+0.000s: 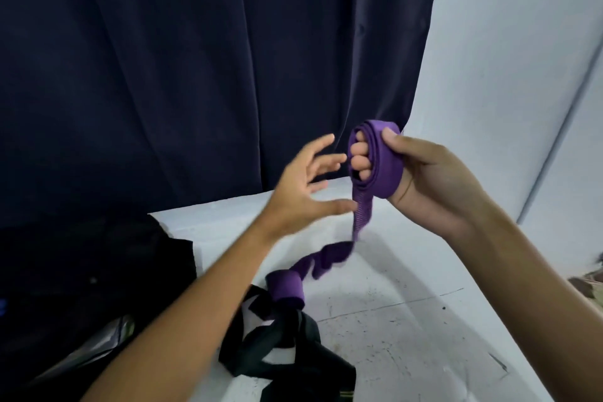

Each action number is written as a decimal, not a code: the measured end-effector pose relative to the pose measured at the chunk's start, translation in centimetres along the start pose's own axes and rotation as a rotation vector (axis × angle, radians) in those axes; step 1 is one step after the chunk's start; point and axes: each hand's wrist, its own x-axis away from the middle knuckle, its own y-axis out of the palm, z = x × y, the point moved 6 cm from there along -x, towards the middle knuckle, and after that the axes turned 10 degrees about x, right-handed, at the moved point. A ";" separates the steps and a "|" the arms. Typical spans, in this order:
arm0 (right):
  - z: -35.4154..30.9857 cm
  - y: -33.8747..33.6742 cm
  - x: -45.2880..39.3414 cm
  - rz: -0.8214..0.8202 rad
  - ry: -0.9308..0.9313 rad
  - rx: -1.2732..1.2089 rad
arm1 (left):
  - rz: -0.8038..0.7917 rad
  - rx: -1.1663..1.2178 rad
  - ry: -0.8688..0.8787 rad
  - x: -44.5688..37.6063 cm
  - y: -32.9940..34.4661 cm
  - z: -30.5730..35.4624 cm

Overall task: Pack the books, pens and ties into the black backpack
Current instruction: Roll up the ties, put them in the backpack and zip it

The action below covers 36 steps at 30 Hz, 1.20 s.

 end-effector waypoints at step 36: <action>9.4 -3.8 -3.1 0.299 0.014 0.112 | 0.467 0.305 -0.250 9.3 1.6 -6.3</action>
